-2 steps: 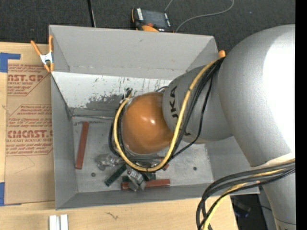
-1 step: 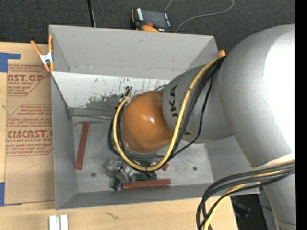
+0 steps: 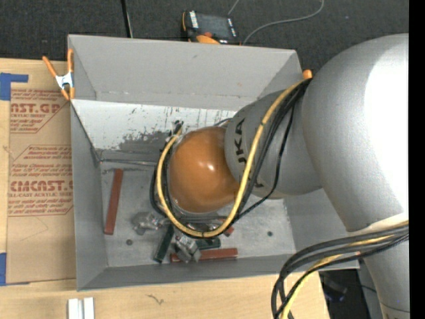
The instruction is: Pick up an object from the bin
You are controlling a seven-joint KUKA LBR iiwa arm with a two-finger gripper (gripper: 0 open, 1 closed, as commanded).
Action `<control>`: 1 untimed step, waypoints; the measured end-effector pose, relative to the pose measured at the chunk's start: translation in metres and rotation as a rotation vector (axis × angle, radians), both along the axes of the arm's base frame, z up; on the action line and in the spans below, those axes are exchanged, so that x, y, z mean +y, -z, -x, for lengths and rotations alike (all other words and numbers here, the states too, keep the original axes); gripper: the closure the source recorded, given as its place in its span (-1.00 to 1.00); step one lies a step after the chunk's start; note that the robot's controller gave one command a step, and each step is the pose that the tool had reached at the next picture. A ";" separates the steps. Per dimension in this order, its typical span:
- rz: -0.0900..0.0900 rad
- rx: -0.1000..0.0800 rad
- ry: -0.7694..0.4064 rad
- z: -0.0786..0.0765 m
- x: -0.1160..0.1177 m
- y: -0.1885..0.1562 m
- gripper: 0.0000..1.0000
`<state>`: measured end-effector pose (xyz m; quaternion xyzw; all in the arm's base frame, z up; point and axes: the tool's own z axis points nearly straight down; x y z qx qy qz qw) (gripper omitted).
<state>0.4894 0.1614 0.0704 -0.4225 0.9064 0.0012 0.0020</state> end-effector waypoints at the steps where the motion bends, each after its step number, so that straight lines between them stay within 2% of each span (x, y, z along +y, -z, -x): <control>1: -0.001 -0.003 0.001 -0.001 0.000 -0.002 1.00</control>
Offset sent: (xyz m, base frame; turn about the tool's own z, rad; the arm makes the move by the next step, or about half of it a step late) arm 0.0000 0.0000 0.0000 0.0000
